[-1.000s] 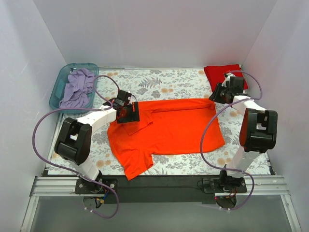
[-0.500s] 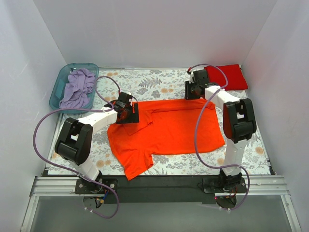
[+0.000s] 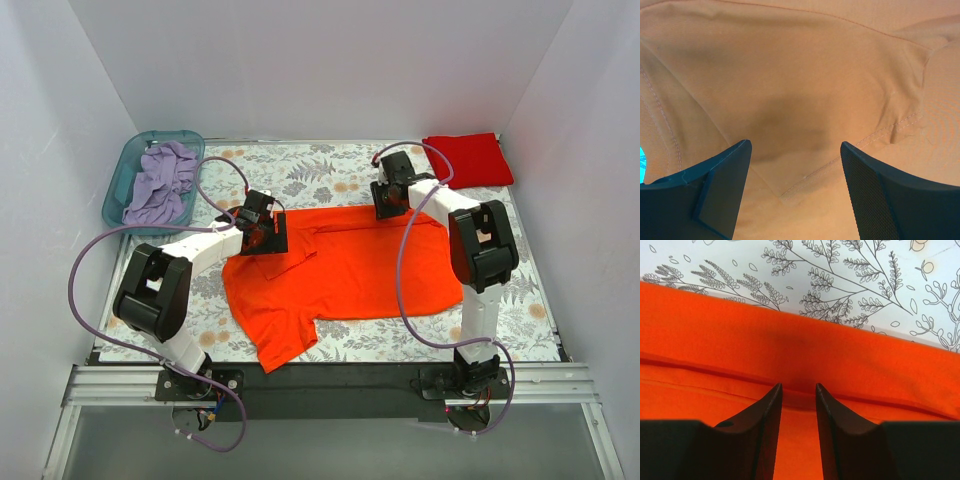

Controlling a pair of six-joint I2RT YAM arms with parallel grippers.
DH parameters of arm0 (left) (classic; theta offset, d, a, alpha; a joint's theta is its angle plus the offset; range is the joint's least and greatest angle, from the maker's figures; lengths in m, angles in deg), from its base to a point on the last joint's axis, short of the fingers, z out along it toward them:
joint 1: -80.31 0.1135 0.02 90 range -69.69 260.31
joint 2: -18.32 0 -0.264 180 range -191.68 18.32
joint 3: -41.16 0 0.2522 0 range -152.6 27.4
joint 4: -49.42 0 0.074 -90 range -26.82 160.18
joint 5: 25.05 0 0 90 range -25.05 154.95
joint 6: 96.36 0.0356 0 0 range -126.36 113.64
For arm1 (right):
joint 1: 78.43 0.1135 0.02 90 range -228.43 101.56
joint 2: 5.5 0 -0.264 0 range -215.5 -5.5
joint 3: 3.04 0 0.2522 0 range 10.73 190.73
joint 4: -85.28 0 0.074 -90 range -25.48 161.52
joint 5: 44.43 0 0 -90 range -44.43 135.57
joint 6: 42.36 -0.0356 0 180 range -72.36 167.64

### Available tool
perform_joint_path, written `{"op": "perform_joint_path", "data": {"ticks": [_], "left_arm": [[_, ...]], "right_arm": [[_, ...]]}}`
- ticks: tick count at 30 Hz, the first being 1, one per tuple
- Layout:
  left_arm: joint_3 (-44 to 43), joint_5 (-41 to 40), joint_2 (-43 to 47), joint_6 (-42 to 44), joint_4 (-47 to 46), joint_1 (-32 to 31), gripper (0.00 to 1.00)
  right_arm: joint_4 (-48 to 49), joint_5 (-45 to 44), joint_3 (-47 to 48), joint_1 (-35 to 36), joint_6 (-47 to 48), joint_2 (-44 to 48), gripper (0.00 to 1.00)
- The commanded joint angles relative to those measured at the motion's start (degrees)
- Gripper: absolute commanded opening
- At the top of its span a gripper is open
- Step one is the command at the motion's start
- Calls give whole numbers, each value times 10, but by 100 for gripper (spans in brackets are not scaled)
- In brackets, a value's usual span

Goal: Fold and stack the t-shirts
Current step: Fold the tshirt

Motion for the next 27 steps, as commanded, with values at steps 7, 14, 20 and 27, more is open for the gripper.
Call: {"op": "perform_joint_path", "data": {"ticks": [7,14,20,27], "left_arm": [[-3,-5,28,5,-4,-1,71],[-5,0,24,6,-4,-1,71],[-5,0,21,5,-2,-2,71],[-6,2,22,1,-3,-2,71]], "right_arm": [[-29,-12,1,4,16,15,39],[-34,-3,-26,4,15,38,38],[-36,5,-57,5,12,51,38],[-23,-1,-88,4,5,70,37]]}}
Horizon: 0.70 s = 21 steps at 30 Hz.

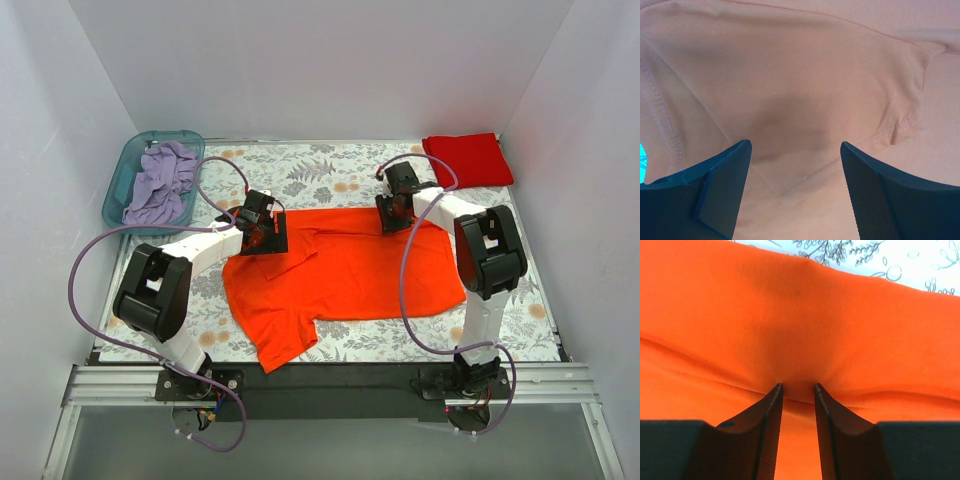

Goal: Fold and stack the t-shirts
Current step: Fold the tshirt

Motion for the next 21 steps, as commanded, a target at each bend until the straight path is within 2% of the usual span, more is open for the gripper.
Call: {"op": "perform_joint_path", "data": {"ticks": [1,5,10,12,16,21], "left_arm": [[-6,3,23,0,-3,-2,71],[-12,17,25,-7,-11,-1,71],[-81,84,-9,-30,-14,-7,71],[-114,82,-39,-31,-14,-19,69],[-221,79,-107,-29,-10,-37,61],[-312,78,-213,-19,3,-66,51]], "right_arm": [[5,1,-21,4,-1,31,37],[19,10,-46,4,-2,44,37],[48,15,-73,3,-4,64,37],[57,20,-75,-1,-5,72,37],[73,49,-75,-12,-6,90,37],[91,81,-80,-54,-14,113,37]]}}
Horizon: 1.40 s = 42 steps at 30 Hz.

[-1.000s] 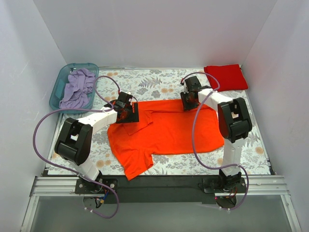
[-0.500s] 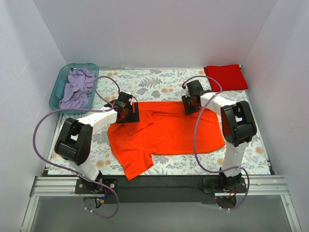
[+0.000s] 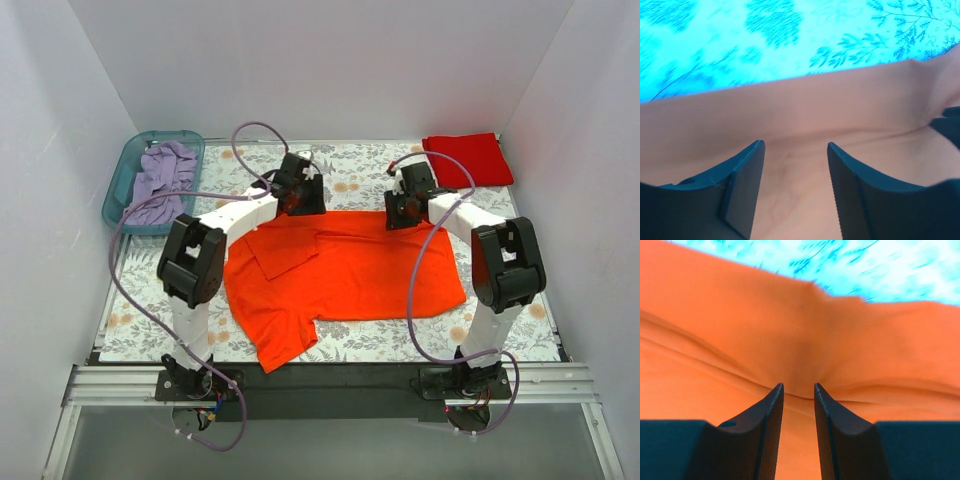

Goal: Fold and stack the t-shirts
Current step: Fold the tshirt

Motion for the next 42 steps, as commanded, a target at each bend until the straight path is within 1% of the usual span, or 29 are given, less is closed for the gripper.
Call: {"op": "perform_joint_path", "data": {"ticks": [1,5,6,11,14,17,19,27,30,34,36,42], "left_arm": [[-51,4,-54,8,19,-17,49],[-83,1,-109,8,29,-25,48],[-86,-20,-116,8,32,-25,48],[-97,-46,-149,0,40,-25,48],[-110,-67,-170,-4,47,-25,49],[-143,-87,-201,-10,73,-20,52],[-161,-91,-212,-14,86,-18,52],[-183,-106,-235,-12,87,-3,54],[-176,-98,-223,-10,85,-3,57],[-149,-88,-183,-4,73,-4,61],[-131,-79,-171,-4,62,-4,62],[-111,-73,-148,-7,58,-5,62]], "right_arm": [[42,28,-7,-37,-11,38,37],[61,45,-3,-88,-17,27,37],[64,46,0,-96,-18,21,37],[103,51,-1,-144,-36,-9,37],[122,51,-2,-165,-48,-28,37],[131,53,15,-174,-54,-61,37],[131,58,26,-195,-60,-76,37],[133,62,83,-230,-63,-133,37],[133,76,84,-232,-55,-115,38],[139,80,49,-232,-56,-62,38],[145,83,36,-232,-56,-47,38],[151,88,-10,-231,-54,-7,36]]}}
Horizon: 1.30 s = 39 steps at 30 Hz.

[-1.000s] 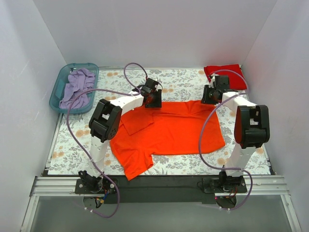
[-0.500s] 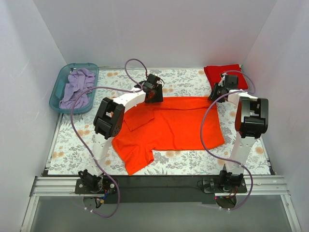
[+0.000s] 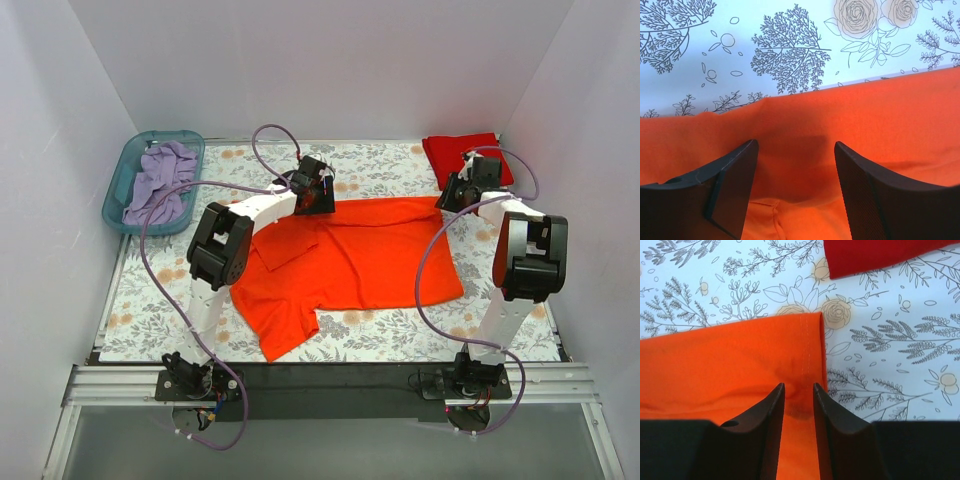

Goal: Fold and stack the t-shirts
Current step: Fold the tshirt

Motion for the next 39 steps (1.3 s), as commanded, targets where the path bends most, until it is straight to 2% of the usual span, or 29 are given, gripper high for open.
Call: {"op": "perform_joint_path", "data": {"ticks": [1,13,19,24,26,29,33,39], "left_arm": [[30,-3,21,5,49,7,62],[25,0,-3,2,41,7,62],[19,-15,-13,8,39,7,63],[2,-16,-22,20,36,7,66],[-4,-19,-18,26,35,7,72],[-13,-20,-7,30,30,7,76],[-5,-9,30,30,23,7,77],[42,-26,142,8,34,8,77]], "right_arm": [[15,9,-21,-3,7,42,35],[15,31,-61,2,23,31,20],[16,-5,-92,1,30,38,16],[15,-22,-92,0,33,23,16],[16,-48,-93,-2,25,24,17],[19,-77,-84,-10,15,29,20],[19,-75,-56,-16,11,25,24],[33,-21,-51,-8,-7,60,32]]}}
